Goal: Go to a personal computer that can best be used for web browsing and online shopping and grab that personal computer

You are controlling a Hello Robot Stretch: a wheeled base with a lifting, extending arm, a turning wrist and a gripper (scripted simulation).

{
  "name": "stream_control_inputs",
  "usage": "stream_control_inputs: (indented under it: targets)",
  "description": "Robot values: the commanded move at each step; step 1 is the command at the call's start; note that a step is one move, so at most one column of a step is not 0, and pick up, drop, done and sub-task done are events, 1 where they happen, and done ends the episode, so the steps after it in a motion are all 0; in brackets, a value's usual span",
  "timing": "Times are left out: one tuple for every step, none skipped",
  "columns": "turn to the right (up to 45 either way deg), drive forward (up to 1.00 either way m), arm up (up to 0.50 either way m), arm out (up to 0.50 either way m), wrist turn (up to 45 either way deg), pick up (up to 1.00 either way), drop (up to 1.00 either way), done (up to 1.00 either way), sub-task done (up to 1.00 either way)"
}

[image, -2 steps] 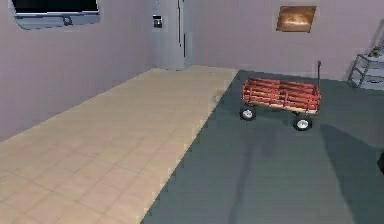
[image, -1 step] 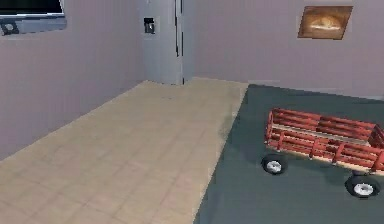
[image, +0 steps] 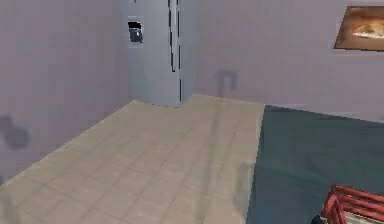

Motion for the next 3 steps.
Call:
stream_control_inputs:
  targets:
    - [0.0, 0.55, 0.00, 0.00, 0.0, 0.00, 0.00, 0.00, 0.00]
    - [18.0, 0.00, 0.00, 0.00, 0.0, 0.00, 0.00, 0.00, 0.00]
    - [0.0, 0.85, 0.00, 0.00, 0.0, 0.00, 0.00, 0.00, 0.00]
